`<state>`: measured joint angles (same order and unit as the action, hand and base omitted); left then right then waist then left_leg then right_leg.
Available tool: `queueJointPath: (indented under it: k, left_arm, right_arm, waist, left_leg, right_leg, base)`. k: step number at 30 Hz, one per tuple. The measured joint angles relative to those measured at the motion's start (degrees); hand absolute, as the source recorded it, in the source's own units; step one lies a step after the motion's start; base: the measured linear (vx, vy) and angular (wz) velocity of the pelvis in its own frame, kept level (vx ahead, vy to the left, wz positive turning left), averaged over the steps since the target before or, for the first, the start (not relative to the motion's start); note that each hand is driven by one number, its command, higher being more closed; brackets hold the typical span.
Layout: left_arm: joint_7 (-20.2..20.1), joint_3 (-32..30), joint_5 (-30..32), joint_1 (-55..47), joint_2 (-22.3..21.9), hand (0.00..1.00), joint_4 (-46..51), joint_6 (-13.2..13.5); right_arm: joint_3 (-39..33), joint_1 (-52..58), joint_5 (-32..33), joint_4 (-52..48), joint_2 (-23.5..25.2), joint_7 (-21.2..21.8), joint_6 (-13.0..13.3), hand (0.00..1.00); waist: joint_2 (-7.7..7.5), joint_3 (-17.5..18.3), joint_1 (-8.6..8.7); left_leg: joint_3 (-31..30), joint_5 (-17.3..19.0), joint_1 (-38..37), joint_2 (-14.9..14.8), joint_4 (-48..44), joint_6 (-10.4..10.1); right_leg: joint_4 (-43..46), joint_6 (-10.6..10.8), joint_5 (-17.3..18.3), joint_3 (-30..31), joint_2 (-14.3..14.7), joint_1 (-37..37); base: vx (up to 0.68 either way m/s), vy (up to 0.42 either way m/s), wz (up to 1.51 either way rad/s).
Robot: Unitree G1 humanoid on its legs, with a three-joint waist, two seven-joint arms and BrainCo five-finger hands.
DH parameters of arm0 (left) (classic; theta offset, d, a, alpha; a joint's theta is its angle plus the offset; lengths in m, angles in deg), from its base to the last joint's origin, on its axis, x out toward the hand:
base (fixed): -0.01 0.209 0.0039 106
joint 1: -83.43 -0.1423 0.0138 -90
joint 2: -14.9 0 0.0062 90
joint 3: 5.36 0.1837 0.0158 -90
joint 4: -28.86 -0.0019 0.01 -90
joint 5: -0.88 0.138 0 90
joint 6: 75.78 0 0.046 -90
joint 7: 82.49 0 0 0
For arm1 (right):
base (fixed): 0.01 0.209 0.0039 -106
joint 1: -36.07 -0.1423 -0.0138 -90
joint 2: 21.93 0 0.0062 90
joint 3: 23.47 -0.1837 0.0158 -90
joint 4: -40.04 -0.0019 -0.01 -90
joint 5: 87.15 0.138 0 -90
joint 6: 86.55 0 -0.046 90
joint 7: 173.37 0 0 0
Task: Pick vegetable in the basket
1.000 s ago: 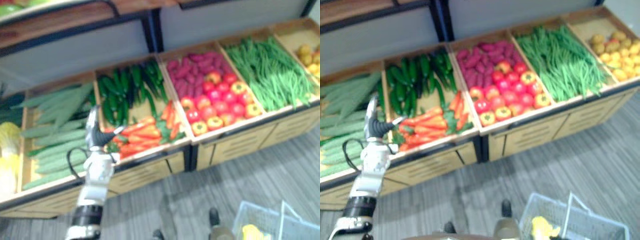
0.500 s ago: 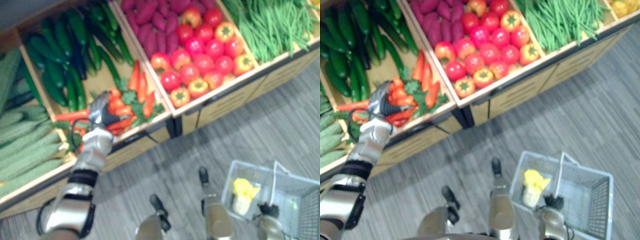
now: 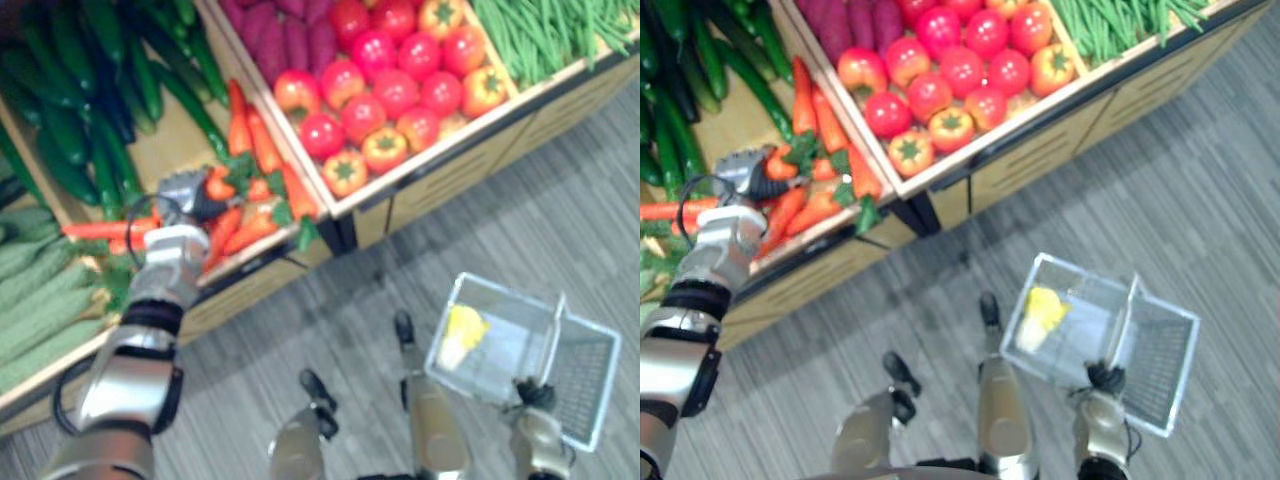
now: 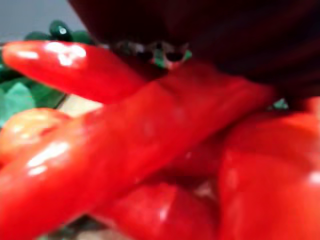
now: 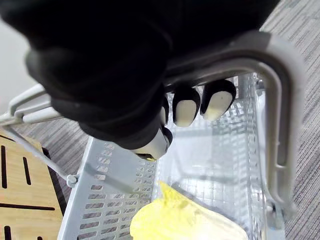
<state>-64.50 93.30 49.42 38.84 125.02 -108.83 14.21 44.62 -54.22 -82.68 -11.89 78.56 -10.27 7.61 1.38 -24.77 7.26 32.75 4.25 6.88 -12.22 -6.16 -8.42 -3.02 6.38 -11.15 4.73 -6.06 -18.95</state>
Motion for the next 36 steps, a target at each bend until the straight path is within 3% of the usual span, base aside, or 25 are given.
queueJointPath:
  k: [6,11,16,18,23,28,29,30,31,32,33,34,35,36]
  left_arm:
    - [0.53,-2.97,-0.04,-1.83,-0.48,1.00,2.23,-2.03]
    - [3.36,-6.98,-0.02,-3.50,-0.13,1.00,5.02,-3.80]
    - [4.41,-9.02,-0.02,-5.41,0.67,1.00,7.09,-5.06]
    - [4.81,-9.07,-0.02,-7.18,1.18,1.00,10.01,-5.62]
    - [6.60,-8.90,-0.01,-11.28,0.10,1.00,21.94,-5.64]
    - [6.76,-8.55,-1.22,-19.83,-6.75,1.00,32.06,-2.53]
    - [6.68,-8.97,-2.59,-24.17,-8.52,1.00,34.85,-1.70]
    - [6.61,-9.24,-4.89,-29.03,-10.38,1.00,38.28,-0.87]
    - [6.49,-9.28,-5.75,-31.20,-11.34,1.00,39.74,-0.11]
    - [6.20,-10.20,-7.30,-36.20,-13.06,1.00,43.52,1.19]
    - [5.87,-12.54,-7.93,-41.45,-15.80,1.00,47.45,2.07]
    - [5.82,-14.69,-8.31,-46.05,-18.95,1.00,50.45,2.85]
    - [5.39,-15.12,-9.97,-48.10,-22.24,1.00,50.60,3.81]
    - [5.31,-15.09,-10.17,-48.56,-23.57,1.00,50.60,4.16]
  right_arm:
    - [0.02,1.75,0.00,-1.39,0.91,0.02,0.00,1.00]
    - [-0.01,3.79,0.00,-1.13,1.11,0.05,0.00,1.00]
    - [-0.07,4.69,0.00,0.08,1.05,0.69,0.00,1.00]
    - [-0.07,5.23,0.00,1.17,1.15,0.97,-0.08,1.00]
    - [-0.34,7.09,-0.04,1.13,1.75,0.98,-0.35,1.00]
    - [-0.86,7.73,-0.09,-1.25,2.89,1.02,-1.93,1.00]
    - [-0.49,6.98,-0.12,-2.10,3.11,1.02,-2.52,1.00]
    - [0.18,6.02,-0.19,-3.22,3.00,1.02,-2.90,1.00]
    - [0.57,5.77,-0.35,-4.06,3.12,1.02,-2.94,1.00]
    - [2.05,5.67,-1.91,-5.06,3.55,0.98,-2.95,1.00]
    - [4.06,6.31,-3.15,-6.68,3.73,1.16,-2.95,1.00]
    - [7.17,7.03,-4.80,-8.44,3.77,1.57,-2.95,1.00]
    - [9.39,7.36,-7.07,-10.70,3.63,2.73,-2.95,1.00]
    - [10.21,7.35,-7.80,-11.63,3.59,3.29,-2.94,1.00]
  waist:
    - [0.15,0.00,-0.19]
    - [0.78,0.30,-0.39]
    - [1.44,1.84,-1.26]
    - [1.50,4.19,-1.26]
    - [1.48,7.67,-1.19]
    - [1.48,9.52,-1.38]
    - [1.64,9.58,-1.50]
    - [2.73,9.64,-2.13]
    - [3.26,9.67,-3.00]
    - [2.48,9.94,-3.62]
    - [1.79,10.45,-4.13]
    - [1.18,10.94,-4.90]
    - [2.21,11.45,-4.70]
    - [2.59,11.66,-4.67]
  left_leg:
    - [-0.98,-0.04,-1.93,-0.22,-0.05,0.01]
    - [-3.61,0.03,-4.13,0.81,0.03,0.17]
    - [-4.84,0.10,-5.34,1.56,0.13,0.39]
    - [-5.11,0.09,-5.71,1.50,0.38,0.38]
    - [-4.86,0.06,-8.09,1.97,1.64,0.36]
    - [-1.52,0.78,-11.24,2.25,1.97,0.32]
    - [1.77,1.19,-12.33,2.03,1.94,0.32]
    - [5.31,1.46,-13.41,1.04,2.07,0.84]
    - [7.20,1.44,-14.44,0.53,2.37,0.91]
    - [11.50,1.74,-17.35,0.45,2.94,0.49]
    - [15.40,2.74,-19.60,0.69,2.25,-0.78]
    - [19.49,3.00,-21.46,0.15,1.02,-1.00]
    - [22.16,3.92,-22.02,-1.75,-0.51,-1.11]
    - [22.88,4.18,-22.03,-2.55,-1.11,-1.06]
  right_leg:
    - [0.01,0.03,0.04,-1.51,0.01,2.64]
    - [-0.35,0.16,0.52,-3.27,-0.69,6.47]
    - [-1.31,0.19,0.48,-4.00,-1.46,8.66]
    - [-1.41,0.17,0.47,-4.17,-1.36,9.12]
    - [-2.23,0.16,0.46,-4.07,-1.41,11.20]
    - [-0.65,-0.41,1.11,-2.95,-1.16,10.95]
    - [1.25,-4.88,4.88,-8.71,-1.99,9.45]
    - [5.30,-11.45,8.91,-22.67,-4.58,8.14]
    - [7.51,-13.13,9.93,-29.84,-6.45,7.91]
    - [13.06,-14.33,10.69,-41.69,-11.32,7.89]
    - [16.41,-13.65,10.13,-47.43,-13.70,8.36]
    - [16.17,-9.86,7.66,-46.61,-12.66,7.94]
    - [14.51,-9.11,7.59,-43.71,-9.08,6.79]
    - [14.12,-9.11,7.75,-42.74,-7.79,6.11]
  base:
    - [0.01,-0.018,0.08]
    - [-0.03,-0.002,0.21]
    - [-0.04,0.003,0.11]
    - [0.00,-0.003,0.04]
    - [0.02,0.003,-0.03]
    - [-0.01,0.007,-0.38]
    - [-0.05,0.048,-1.23]
    - [-0.04,0.071,-1.42]
    - [0.01,0.117,-1.74]
    - [0.09,0.085,-1.78]
    - [0.14,0.030,-2.30]
    - [0.19,-0.107,-2.18]
    - [0.14,-0.149,-1.74]
    - [0.14,-0.189,-1.35]
